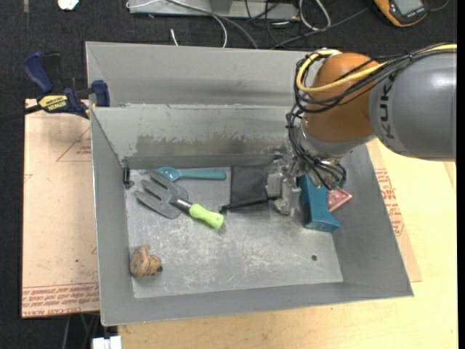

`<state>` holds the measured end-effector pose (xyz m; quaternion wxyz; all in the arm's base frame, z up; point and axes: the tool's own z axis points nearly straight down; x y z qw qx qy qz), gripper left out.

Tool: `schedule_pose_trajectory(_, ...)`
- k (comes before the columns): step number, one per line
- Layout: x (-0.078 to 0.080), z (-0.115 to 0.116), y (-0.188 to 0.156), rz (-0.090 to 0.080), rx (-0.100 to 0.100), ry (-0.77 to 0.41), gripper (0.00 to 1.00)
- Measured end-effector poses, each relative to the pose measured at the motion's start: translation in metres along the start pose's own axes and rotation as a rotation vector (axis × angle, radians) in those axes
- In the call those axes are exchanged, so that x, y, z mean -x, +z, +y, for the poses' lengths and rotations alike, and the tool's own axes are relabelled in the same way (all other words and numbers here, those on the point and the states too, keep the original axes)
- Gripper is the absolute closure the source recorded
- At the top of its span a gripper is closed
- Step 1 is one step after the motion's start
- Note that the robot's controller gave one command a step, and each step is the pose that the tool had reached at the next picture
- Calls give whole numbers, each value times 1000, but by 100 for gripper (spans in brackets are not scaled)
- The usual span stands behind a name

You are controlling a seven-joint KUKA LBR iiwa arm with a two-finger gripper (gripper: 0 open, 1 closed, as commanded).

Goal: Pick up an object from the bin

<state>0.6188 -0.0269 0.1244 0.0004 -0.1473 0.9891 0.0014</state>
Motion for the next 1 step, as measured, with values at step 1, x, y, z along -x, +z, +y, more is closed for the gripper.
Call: schedule_pose_trajectory(1, 13, -8, -76, 0, 0, 11, 100)
